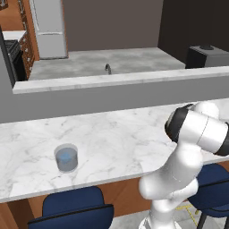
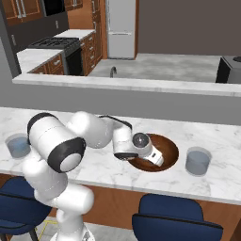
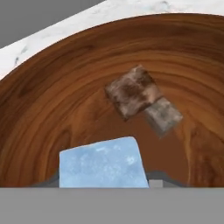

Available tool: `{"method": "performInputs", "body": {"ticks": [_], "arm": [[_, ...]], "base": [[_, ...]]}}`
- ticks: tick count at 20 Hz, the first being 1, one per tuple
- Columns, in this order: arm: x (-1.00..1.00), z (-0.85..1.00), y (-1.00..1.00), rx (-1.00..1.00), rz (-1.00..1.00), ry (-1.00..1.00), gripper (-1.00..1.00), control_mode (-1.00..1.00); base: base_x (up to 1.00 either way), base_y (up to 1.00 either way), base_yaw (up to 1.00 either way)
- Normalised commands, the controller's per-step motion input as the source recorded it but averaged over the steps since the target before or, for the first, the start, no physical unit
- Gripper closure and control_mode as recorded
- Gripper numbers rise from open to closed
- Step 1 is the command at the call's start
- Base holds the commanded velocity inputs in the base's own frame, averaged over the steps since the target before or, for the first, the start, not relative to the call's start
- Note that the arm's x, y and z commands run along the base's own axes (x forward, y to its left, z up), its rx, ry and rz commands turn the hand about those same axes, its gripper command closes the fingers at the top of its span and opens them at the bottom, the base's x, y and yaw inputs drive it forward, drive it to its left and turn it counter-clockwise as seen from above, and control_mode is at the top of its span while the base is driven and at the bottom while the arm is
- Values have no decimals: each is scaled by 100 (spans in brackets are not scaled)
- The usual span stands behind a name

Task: There are four ice cubes in the ice bowl. Place two ice cubes in each glass of water.

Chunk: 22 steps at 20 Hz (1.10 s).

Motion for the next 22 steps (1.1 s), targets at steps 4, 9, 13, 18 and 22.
{"method": "performInputs", "body": {"ticks": [4, 9, 13, 18, 22], "arm": [[-33, 100, 0, 0, 0, 8, 100, -100], [-9, 100, 0, 0, 2, 14, 100, -100], [0, 100, 0, 0, 2, 18, 100, -100], [0, 96, 0, -1, 2, 23, 100, -100], [-16, 100, 0, 0, 7, 28, 100, -100]], "base": [[0, 0, 0], [0, 0, 0], [0, 0, 0], [0, 0, 0], [0, 0, 0]]}}
